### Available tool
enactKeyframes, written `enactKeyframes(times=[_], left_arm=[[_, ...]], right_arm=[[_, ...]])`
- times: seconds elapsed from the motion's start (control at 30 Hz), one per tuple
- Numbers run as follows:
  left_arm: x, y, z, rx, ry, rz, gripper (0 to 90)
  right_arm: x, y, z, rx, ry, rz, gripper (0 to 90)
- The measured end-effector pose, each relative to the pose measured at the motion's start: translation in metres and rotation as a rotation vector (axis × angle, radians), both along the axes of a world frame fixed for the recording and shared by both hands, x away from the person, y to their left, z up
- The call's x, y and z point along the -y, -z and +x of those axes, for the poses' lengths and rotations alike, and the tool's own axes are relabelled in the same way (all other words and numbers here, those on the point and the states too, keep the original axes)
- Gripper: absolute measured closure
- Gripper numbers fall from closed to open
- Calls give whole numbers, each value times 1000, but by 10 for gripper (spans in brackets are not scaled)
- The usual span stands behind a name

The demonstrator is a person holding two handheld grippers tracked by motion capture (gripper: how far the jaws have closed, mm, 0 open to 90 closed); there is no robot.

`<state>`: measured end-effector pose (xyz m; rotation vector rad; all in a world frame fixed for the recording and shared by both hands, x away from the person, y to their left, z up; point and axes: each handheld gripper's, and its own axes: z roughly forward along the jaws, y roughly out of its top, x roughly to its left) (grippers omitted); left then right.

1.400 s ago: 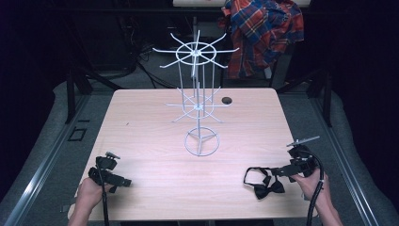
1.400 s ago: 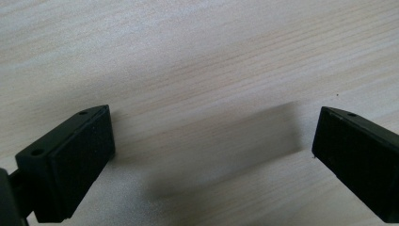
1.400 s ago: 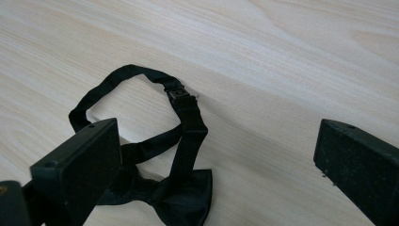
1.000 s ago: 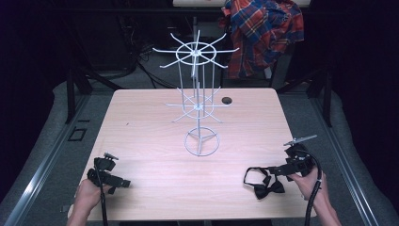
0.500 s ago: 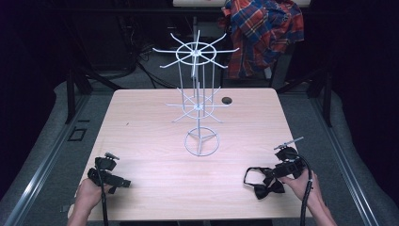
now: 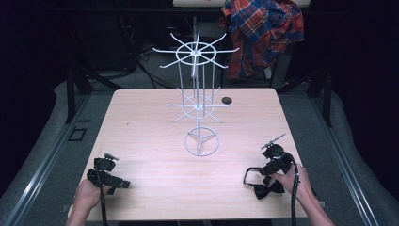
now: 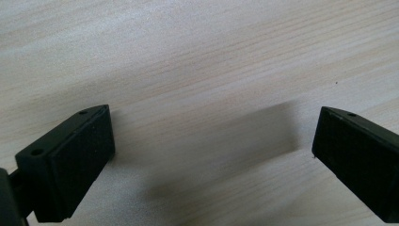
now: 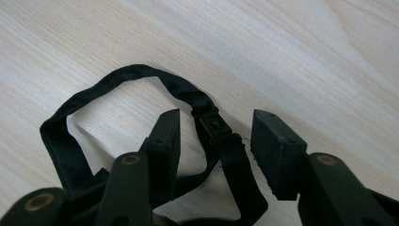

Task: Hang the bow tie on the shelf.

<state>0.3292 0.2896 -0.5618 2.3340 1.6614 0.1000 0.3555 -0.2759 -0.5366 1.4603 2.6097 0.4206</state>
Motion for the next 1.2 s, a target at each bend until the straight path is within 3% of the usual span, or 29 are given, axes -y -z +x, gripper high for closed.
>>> enactKeyframes(times=[0.1,0.13,0.17,0.33,0.4,0.43,0.53,0.6,0.63,0.7,0.93,1.2], left_arm=[[1,0,1,-3,1,7,0],[1,0,1,-2,1,12,0],[2,0,2,-3,1,15,0],[2,0,3,-8,4,20,0],[1,0,4,-3,0,18,0],[0,0,5,-2,-1,17,0],[1,0,5,-3,0,20,0],[0,0,5,-1,-3,15,0],[0,0,5,1,-4,14,0],[-1,0,5,-4,-8,7,0],[-3,-2,5,2,-7,-4,0],[-3,-7,4,42,-14,-10,0]], right_arm=[[-1,2,-1,0,2,3,567],[-3,5,-3,19,29,20,572],[-1,3,-2,2,1,-22,582],[-3,7,-3,15,12,-18,623],[-3,6,-2,-2,-9,-37,641],[-5,8,-4,21,12,-24,671],[-7,8,-3,6,-26,-63,737],[-9,8,-4,8,-36,-70,747],[-10,10,-5,18,-20,-47,749],[-11,6,-5,12,-45,-82,753],[-11,-9,-9,92,-51,-50,754],[-12,-28,-14,184,-49,-13,754]])
